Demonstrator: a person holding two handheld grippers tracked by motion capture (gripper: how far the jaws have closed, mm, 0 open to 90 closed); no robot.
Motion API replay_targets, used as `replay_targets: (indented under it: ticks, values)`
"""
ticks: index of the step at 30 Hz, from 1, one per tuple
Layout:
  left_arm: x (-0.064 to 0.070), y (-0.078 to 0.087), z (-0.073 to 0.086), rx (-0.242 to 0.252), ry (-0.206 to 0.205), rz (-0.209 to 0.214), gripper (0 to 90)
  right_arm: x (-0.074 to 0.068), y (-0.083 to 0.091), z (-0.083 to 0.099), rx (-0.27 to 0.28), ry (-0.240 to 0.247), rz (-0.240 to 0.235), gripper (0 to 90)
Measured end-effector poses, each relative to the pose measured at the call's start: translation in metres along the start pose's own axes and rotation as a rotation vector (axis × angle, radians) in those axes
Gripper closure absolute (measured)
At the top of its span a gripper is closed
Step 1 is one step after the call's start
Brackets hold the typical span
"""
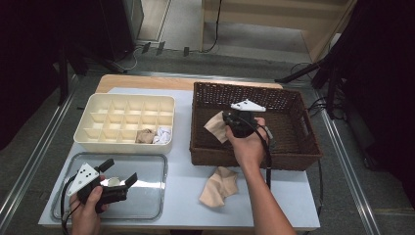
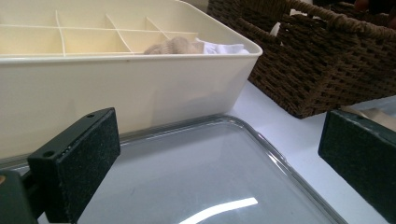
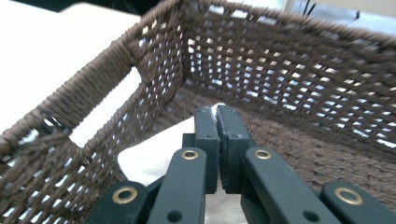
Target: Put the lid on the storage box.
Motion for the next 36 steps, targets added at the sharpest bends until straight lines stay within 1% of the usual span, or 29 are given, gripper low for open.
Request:
replay_targets:
  ticks: [3,8,10,12,13,17,18,19,26,30,34,36]
  values:
    - [0.004,-0.001,0.001,-0.006,-0.009,0.014,0.0,0.002,0.008,-0.002,0.045,-0.015,0.008,89.6]
    - [0.011,-0.003,0.004,-0.015,-0.023,0.025,0.0,0.002,0.020,-0.001,0.117,-0.009,0.022,89.7]
    - [0.013,-0.004,0.005,-0.014,-0.025,0.026,0.0,0.002,0.022,0.001,0.130,-0.015,0.021,89.7]
    - [0.015,-0.005,0.005,-0.017,-0.030,0.027,0.0,0.001,0.024,0.003,0.161,-0.015,0.028,89.6]
    - [0.017,-0.005,0.005,-0.010,-0.029,0.029,0.0,0.000,0.025,0.004,0.177,-0.020,0.033,89.7]
    - [0.022,-0.006,0.005,-0.012,-0.040,0.049,0.0,-0.004,0.030,0.010,0.235,-0.010,0.054,89.7]
    - [0.023,-0.006,0.005,-0.014,-0.045,0.055,0.0,-0.004,0.031,0.010,0.244,-0.009,0.048,89.6]
    - [0.025,-0.006,0.006,-0.014,-0.046,0.055,0.0,-0.004,0.031,0.010,0.242,-0.011,0.045,89.6]
    - [0.030,-0.005,0.006,-0.014,-0.058,0.059,0.0,-0.006,0.041,0.008,0.307,-0.026,0.072,89.6]
    - [0.032,-0.004,0.005,-0.012,-0.060,0.060,0.0,-0.008,0.048,0.006,0.348,-0.016,0.087,89.6]
    - [0.035,-0.004,0.005,-0.008,-0.062,0.068,0.0,-0.009,0.057,0.003,0.370,-0.021,0.078,89.5]
    - [0.037,-0.005,0.004,-0.006,-0.064,0.073,0.0,-0.010,0.062,0.002,0.379,-0.016,0.075,89.6]
Point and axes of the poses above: each handheld gripper's, and its own axes: y roughly backward along the jaws, z roughly out of its underside, x roughly to its right, the point moved 1 cm from there along -y, roughly forward along the jaws, and after that the axes turned 13 degrees about x, right-handed, at the moved point
